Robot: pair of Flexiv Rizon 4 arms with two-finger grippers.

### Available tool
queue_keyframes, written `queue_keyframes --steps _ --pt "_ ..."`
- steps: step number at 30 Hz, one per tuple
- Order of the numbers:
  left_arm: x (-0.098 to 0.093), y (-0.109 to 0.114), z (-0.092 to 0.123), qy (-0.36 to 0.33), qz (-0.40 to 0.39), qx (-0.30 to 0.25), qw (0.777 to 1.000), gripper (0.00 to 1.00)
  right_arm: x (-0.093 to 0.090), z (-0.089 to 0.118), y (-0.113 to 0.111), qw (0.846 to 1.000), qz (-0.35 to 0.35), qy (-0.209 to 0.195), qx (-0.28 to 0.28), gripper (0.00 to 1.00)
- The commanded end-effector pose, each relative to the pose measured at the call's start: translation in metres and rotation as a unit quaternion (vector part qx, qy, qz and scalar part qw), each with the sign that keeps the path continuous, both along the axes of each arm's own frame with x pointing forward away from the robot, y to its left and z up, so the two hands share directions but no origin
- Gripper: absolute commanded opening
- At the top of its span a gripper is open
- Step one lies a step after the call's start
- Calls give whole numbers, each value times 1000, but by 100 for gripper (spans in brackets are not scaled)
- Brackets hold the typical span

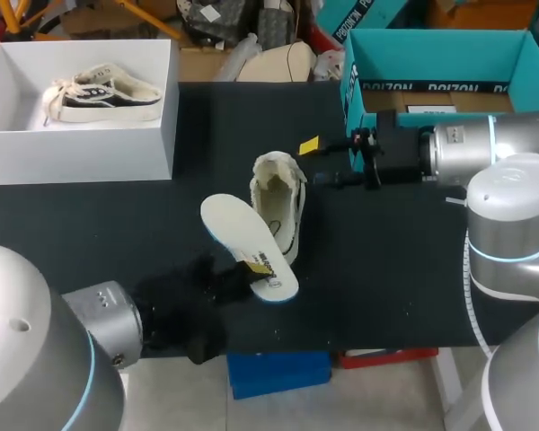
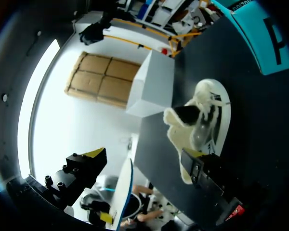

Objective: Take the shoe out of the shoebox, open the shoe tongue, remove and reinsert the insole, then place the shoe into the shoebox

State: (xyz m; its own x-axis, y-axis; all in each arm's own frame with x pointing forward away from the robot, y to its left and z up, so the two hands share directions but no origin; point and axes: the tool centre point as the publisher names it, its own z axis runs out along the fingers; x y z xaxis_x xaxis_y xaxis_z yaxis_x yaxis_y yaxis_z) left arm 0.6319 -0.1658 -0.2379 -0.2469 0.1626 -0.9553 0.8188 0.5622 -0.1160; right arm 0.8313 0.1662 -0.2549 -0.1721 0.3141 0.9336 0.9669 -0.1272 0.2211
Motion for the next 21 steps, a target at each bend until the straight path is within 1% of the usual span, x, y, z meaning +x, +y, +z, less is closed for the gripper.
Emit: queue_keyframes --steps 1,7,9,16,18,21 --pt "-8 21 -3 -88 -166 -228 955 0 -1 -1 1 1000 -2 0 0 100" --pt "-17 22 3 -89 -173 -235 952 0 -1 -1 1 1000 -2 0 0 100" --pt "-18 21 5 -82 -165 -225 957 0 -1 -1 1 1000 -2 0 0 100" --pt "-8 22 21 -41 -103 -212 971 0 -1 -1 1 1000 -2 0 0 100" --pt "-6 23 28 -42 -95 -217 971 0 -1 -1 1 1000 -2 0 0 100" --pt "-3 23 38 -37 -82 -210 974 0 -1 -1 1 1000 -2 0 0 100"
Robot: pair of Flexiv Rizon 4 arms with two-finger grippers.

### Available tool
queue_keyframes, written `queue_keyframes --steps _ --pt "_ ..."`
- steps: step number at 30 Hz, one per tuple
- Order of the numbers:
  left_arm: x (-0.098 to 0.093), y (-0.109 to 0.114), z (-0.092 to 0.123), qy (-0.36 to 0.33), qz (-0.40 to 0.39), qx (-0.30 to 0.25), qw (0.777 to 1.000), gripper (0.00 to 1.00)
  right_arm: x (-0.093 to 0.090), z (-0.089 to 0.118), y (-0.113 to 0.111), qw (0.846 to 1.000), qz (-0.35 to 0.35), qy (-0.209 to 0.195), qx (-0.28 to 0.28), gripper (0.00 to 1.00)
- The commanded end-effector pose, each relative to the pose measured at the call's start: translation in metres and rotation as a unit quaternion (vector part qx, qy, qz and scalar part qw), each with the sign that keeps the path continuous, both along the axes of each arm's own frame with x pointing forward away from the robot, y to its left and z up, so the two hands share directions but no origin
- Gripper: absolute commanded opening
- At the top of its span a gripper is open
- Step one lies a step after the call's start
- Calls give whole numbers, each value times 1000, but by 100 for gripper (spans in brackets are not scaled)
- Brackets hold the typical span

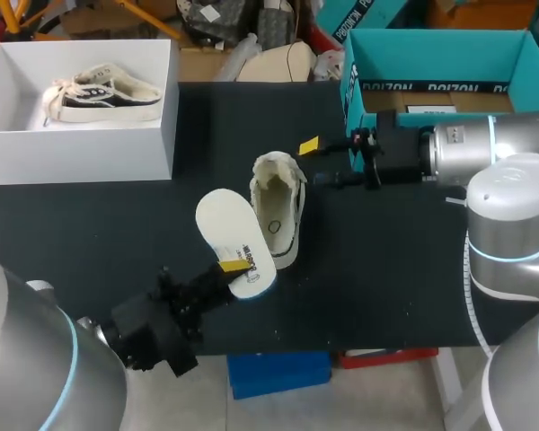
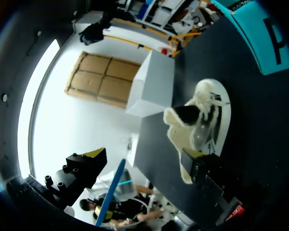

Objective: Take the shoe out of the shoebox, open the shoe tongue, remove and reinsert the insole, then place the shoe into the shoebox

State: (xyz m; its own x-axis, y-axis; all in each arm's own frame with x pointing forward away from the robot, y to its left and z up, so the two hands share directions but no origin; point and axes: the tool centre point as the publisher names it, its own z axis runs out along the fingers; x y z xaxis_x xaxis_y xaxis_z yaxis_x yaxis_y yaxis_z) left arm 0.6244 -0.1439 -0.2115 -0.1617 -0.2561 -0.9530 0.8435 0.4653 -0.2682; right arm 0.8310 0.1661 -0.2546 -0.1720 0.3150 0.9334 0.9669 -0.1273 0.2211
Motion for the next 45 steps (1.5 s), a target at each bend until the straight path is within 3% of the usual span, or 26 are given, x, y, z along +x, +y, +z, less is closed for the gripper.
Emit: queue_keyframes --steps 1,11,19,22,28,45 --pt "5 1 14 -13 -71 14 997 0 0 -1 2 1000 -2 0 0 100" --pt "14 6 33 62 -8 56 996 0 0 -1 2 1000 -2 0 0 100" --pt "19 22 43 132 78 16 988 0 0 -1 2 1000 -2 0 0 100" --pt "19 26 50 140 62 -5 988 0 0 -1 2 1000 -2 0 0 100" --pt "25 35 59 145 58 6 988 0 0 -1 2 1000 -2 0 0 100" --pt "27 37 59 149 63 13 987 0 0 -1 2 1000 -2 0 0 100"
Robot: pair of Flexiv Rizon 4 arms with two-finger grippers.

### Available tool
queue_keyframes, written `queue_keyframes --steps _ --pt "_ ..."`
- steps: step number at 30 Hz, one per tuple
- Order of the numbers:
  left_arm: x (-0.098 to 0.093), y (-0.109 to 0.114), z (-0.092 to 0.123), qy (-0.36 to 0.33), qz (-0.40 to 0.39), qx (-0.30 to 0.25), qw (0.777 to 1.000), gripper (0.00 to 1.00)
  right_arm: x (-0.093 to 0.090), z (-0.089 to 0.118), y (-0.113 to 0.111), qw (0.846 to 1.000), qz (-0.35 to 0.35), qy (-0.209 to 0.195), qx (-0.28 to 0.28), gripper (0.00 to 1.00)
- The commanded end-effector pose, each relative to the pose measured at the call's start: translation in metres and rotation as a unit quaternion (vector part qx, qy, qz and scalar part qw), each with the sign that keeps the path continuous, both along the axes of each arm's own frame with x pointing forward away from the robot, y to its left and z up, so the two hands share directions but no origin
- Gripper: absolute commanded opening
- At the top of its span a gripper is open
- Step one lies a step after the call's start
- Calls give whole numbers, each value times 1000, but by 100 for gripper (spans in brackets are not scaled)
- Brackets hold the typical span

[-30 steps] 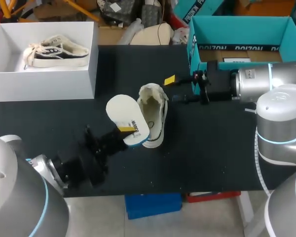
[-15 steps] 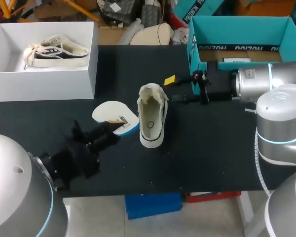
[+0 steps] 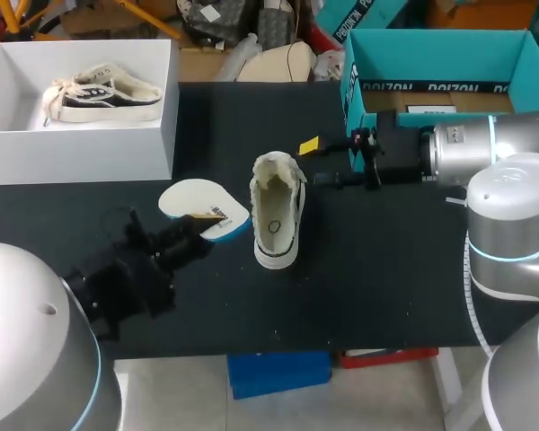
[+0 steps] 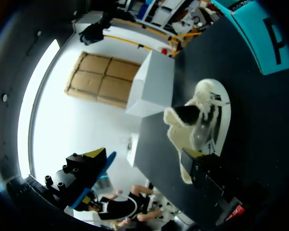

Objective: Take the shoe out of the shoebox, open the shoe tongue, remove and reinsert the insole, then place the shoe into the shoebox

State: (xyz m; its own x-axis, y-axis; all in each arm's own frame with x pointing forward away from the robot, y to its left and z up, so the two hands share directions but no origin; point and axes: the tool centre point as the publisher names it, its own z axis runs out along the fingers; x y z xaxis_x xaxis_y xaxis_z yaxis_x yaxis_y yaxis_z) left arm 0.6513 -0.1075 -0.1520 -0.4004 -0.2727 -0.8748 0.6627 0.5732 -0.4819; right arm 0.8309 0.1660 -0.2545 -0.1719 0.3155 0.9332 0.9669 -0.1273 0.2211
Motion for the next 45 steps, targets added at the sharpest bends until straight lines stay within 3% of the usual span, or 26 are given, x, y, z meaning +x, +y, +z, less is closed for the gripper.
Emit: queue_keyframes --steps 1,3,8,18,22,28,32,37,45 --pt "7 0 4 20 -7 -20 1000 0 0 -1 2 1000 -2 0 0 100" --pt "21 -4 14 70 -19 -65 995 0 0 -1 2 1000 -2 0 0 100" --pt "60 -11 39 113 -38 -129 984 0 0 -1 2 1000 -2 0 0 100" --pt "119 -15 52 161 7 -94 982 0 0 -1 2 1000 -2 0 0 100" --pt "124 -16 58 141 -19 -90 986 0 0 -1 2 1000 -2 0 0 100" --pt "114 -18 71 66 -109 -74 989 0 0 -1 2 1000 -2 0 0 100" --pt "118 -21 73 70 -136 -62 986 0 0 -1 2 1000 -2 0 0 100" --pt "127 -27 82 88 -120 -57 987 0 0 -1 2 1000 -2 0 0 100" --pt "133 -25 91 182 -33 -106 977 0 0 -1 2 1000 -2 0 0 100"
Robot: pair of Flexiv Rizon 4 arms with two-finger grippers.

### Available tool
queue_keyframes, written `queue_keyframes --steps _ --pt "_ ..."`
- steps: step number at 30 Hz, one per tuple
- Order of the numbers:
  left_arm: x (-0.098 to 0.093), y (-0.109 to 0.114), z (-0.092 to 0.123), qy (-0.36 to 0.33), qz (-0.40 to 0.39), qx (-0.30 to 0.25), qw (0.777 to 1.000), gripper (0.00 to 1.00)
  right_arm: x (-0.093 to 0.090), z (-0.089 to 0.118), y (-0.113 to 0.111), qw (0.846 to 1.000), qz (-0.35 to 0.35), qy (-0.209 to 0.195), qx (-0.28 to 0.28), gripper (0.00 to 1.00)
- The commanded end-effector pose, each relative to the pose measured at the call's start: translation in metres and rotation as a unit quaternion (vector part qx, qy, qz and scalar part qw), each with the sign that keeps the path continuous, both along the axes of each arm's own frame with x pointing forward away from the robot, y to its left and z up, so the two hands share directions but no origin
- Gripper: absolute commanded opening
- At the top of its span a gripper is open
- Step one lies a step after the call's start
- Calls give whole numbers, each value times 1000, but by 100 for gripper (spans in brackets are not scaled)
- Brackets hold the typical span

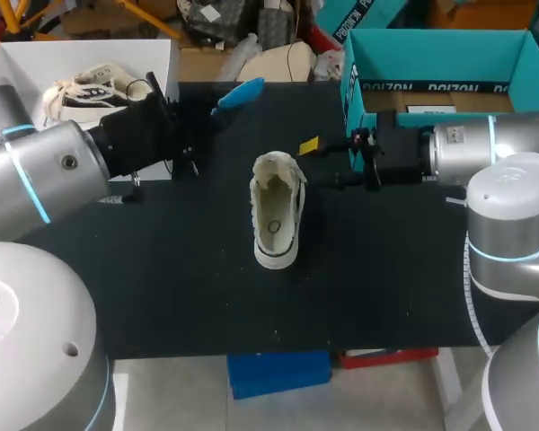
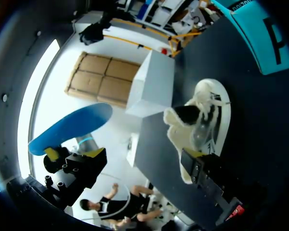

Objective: Take the shoe out of the shoebox, open the shoe tongue, remove and reinsert the insole, then place the shoe into the shoebox

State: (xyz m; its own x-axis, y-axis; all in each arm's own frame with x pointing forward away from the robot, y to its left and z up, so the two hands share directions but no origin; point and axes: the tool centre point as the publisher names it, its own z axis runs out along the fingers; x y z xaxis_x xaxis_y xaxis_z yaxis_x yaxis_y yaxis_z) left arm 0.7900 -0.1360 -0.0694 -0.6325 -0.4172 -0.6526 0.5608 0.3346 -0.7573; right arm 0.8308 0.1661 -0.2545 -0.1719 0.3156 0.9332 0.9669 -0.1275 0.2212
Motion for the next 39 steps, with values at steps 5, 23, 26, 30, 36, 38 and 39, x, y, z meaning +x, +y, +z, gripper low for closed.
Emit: queue_keyframes --steps 5,23,26,30,36,38,39 --pt "-3 7 15 106 98 12 989 0 0 -1 2 1000 -2 0 1 100" --pt "28 39 21 331 286 -34 898 0 0 -1 2 1000 -2 0 1 100" --pt "34 46 17 365 295 -66 881 0 0 -1 2 1000 -2 0 1 100" --pt "34 48 16 370 294 -68 879 0 0 -1 2 1000 -2 0 1 100" --pt "34 48 16 370 294 -68 879 0 0 -1 2 1000 -2 0 1 100" --pt "34 48 16 370 294 -68 879 0 0 -1 2 1000 -2 0 1 100" --pt "34 48 16 370 294 -68 879 0 0 -1 2 1000 -2 0 1 100"
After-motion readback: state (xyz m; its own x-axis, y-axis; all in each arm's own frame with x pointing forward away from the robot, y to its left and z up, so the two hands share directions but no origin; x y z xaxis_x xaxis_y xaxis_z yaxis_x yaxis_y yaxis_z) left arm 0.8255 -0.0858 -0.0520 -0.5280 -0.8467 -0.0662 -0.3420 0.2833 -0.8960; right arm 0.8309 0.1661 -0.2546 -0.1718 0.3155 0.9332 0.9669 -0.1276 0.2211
